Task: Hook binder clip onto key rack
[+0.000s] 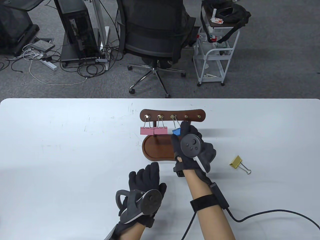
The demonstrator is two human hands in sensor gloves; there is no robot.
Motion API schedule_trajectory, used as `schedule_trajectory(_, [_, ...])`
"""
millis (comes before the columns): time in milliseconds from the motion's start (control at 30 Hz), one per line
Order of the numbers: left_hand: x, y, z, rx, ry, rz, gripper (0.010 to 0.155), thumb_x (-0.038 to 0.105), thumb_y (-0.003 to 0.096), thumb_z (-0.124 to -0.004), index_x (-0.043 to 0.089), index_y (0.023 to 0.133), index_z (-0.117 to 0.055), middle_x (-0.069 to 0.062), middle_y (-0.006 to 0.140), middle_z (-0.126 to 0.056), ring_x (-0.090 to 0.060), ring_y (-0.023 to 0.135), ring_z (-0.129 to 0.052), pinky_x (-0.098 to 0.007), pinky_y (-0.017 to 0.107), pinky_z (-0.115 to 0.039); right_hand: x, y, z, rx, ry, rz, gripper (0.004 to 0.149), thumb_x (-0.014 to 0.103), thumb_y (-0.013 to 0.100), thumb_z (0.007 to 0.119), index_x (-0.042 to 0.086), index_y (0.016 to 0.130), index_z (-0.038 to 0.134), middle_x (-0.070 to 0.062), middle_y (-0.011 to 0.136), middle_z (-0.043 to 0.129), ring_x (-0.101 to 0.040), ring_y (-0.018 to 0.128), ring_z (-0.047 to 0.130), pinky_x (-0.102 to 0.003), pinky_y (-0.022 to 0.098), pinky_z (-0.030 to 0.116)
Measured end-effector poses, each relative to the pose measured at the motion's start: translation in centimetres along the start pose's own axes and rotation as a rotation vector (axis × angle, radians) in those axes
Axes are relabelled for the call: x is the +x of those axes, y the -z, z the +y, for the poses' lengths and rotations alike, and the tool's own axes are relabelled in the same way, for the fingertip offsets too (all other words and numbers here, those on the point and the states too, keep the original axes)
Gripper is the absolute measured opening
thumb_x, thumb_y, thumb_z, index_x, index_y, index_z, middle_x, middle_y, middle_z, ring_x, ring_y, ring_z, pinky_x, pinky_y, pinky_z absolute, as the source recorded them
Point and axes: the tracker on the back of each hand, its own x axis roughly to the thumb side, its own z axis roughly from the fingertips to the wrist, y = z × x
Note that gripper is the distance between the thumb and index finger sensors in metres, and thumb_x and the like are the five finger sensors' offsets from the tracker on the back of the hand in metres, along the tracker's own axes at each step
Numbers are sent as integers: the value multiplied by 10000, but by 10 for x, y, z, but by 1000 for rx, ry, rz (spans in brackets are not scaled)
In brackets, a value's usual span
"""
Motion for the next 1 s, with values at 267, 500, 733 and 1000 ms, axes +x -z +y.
schedule_trajectory(267, [1,0,0,-6,4,4,811,395,576,-810,-46,1168,-475,-321,1111,-699,-601,942,-752,-791,688,-490,4,8,23,52,-71,-1,802,445,506,894,28,1118,586,-297,1031,688,-559,815,763,-680,578,650])
schedule_trajectory(500, [3,0,-2,-8,8,1,812,398,576,-808,-50,1168,-477,-325,1109,-701,-603,939,-754,-792,687,-489,9,10,35,41,-129,-1,826,463,519,879,9,1124,547,-292,1033,672,-554,823,750,-678,585,641])
schedule_trajectory(733, [3,0,-3,-14,6,7,811,399,577,-806,-51,1167,-478,-328,1108,-699,-606,937,-754,-792,686,-490,8,8,40,25,-168,-3,839,484,528,862,25,1137,513,-295,1045,653,-554,833,738,-675,592,635])
schedule_trajectory(1000, [3,0,-3,-13,1,7,811,401,577,-805,-48,1167,-478,-325,1109,-699,-605,939,-752,-792,687,-488,5,6,40,31,-156,-16,870,494,532,852,15,1148,467,-306,1059,636,-557,835,740,-674,591,639])
